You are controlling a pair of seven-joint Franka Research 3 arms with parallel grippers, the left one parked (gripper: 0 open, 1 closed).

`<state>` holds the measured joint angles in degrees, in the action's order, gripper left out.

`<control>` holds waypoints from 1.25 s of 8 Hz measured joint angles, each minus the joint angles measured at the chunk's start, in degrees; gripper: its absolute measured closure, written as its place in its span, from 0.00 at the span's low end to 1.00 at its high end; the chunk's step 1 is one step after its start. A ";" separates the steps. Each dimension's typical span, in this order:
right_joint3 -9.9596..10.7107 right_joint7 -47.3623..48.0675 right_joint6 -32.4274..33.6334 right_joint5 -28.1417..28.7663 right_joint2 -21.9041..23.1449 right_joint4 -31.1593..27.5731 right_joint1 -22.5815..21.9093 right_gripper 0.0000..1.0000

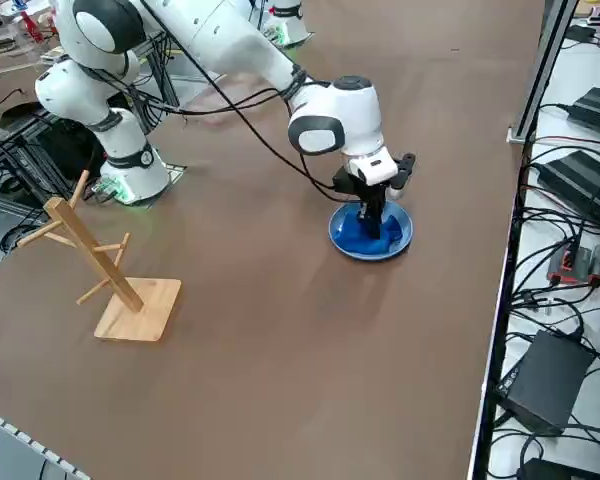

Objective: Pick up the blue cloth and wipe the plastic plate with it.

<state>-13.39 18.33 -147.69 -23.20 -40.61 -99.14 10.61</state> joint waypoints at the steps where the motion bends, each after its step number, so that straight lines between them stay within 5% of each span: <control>1: 0.08 0.59 0.25 0.00 0.07 0.00 -0.19 0.93; 10: -0.32 3.82 2.52 4.96 -3.72 7.18 -3.76 0.93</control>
<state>-13.71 22.15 -145.17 -18.24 -44.33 -91.97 6.85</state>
